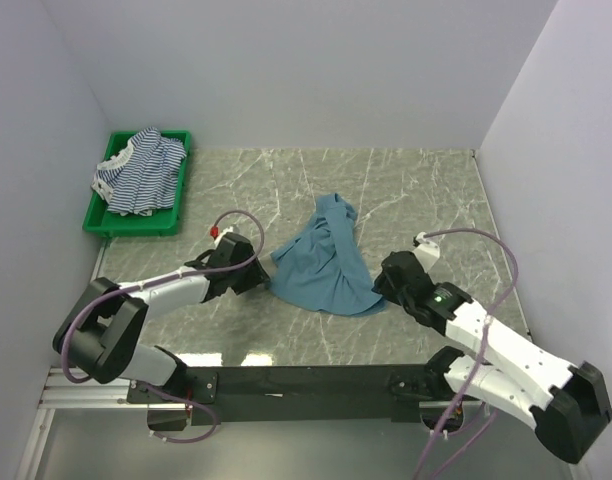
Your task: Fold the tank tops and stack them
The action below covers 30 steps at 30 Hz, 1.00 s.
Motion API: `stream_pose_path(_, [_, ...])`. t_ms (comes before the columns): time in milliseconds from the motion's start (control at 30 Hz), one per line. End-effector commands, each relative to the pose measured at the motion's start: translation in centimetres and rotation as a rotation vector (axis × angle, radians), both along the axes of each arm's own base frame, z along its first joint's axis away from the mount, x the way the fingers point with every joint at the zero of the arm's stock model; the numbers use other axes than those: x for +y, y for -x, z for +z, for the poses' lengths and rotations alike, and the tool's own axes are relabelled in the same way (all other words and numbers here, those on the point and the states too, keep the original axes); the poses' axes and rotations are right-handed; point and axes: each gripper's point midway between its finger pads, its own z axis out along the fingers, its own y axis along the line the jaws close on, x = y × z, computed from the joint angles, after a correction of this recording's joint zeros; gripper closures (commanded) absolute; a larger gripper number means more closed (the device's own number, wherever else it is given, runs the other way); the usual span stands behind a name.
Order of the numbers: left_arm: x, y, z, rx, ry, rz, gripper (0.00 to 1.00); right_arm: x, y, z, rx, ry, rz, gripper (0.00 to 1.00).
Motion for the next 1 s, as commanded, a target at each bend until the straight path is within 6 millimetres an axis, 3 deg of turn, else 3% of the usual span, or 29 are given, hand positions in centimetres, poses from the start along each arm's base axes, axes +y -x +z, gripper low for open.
stream_pose_path(0, [0.0, -0.9, 0.4, -0.023, -0.048, -0.03, 0.5, -0.7, -0.8, -1.8, 0.038, 0.055, -0.036, 0.44])
stream_pose_path(133, [-0.6, -1.1, 0.2, -0.022, -0.042, -0.067, 0.48, -0.4, -0.7, -4.7, 0.117, 0.014, -0.01, 0.44])
stream_pose_path(333, [-1.6, -1.1, 0.0, -0.018, -0.039, -0.132, 0.45, 0.1, -0.8, -6.3, 0.136, -0.002, 0.006, 0.44])
stream_pose_path(500, [-2.1, -0.4, -1.0, 0.013, -0.055, -0.161, 0.47, 0.4, -0.4, -7.1, 0.153, -0.014, 0.015, 0.55])
stream_pose_path(700, [-2.6, 0.5, -2.2, 0.042, -0.091, -0.178, 0.5, 0.3, -0.7, -6.5, 0.131, -0.013, 0.012, 0.72])
stream_pose_path(733, [-2.8, 0.6, -2.2, 0.045, -0.093, -0.181, 0.56, 0.3, -0.9, -6.2, 0.124, -0.014, 0.008, 0.8])
stream_pose_path(800, [-2.8, 0.6, -2.2, 0.042, -0.101, -0.18, 0.64, 0.2, -1.0, -6.0, 0.119, -0.008, 0.009, 0.86])
stream_pose_path(833, [-2.8, 0.8, -2.2, 0.05, -0.106, -0.181, 0.75, 0.2, -1.1, -5.7, 0.113, -0.006, 0.006, 0.92])
stream_pose_path(967, [-3.1, 0.6, -0.7, 0.018, -0.082, -0.181, 1.0, -0.3, -1.8, -4.2, 0.075, 0.004, -0.002, 1.0])
